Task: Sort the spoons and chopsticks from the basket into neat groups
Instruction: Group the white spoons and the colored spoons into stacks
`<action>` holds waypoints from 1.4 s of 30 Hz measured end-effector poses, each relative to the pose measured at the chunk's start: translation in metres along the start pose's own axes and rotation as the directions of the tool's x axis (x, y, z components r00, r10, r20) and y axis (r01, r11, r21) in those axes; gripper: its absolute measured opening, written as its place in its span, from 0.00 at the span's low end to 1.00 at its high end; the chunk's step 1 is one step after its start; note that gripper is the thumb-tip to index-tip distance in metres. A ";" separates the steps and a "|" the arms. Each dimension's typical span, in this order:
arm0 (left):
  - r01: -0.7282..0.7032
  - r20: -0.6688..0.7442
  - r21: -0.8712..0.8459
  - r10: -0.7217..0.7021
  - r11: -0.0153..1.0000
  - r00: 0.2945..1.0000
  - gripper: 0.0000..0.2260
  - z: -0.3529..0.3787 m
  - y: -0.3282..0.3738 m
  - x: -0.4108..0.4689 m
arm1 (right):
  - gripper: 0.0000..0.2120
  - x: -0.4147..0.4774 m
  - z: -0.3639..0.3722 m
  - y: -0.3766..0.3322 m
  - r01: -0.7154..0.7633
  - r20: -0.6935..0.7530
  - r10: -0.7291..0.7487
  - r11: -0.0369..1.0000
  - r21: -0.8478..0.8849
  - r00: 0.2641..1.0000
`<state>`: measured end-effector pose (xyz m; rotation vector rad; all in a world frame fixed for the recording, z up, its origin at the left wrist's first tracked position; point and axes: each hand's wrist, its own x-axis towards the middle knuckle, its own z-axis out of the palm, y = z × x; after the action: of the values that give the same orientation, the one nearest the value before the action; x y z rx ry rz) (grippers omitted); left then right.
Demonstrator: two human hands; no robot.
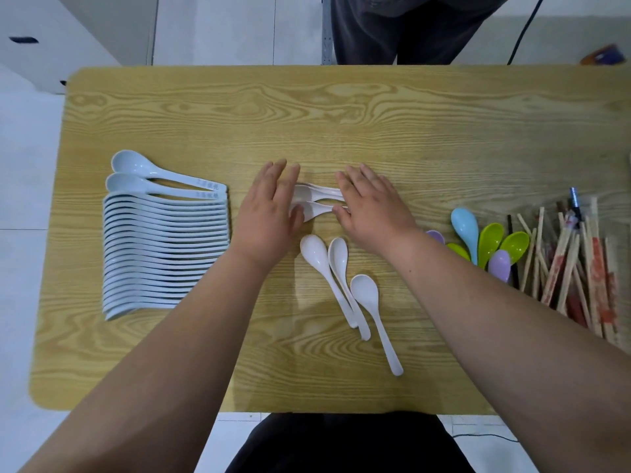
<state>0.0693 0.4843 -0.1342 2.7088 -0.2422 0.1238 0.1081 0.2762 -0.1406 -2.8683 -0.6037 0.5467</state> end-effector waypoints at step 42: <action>0.569 0.679 -0.729 -0.296 -0.380 0.672 0.22 -0.093 0.074 -0.147 | 0.14 -0.226 -0.018 -0.125 -0.230 0.141 0.194 0.580 0.782 0.971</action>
<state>-0.0934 0.4781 -0.0381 0.8901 0.6008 -0.4495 -0.1226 0.2935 -0.0240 -2.0517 0.0350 0.6877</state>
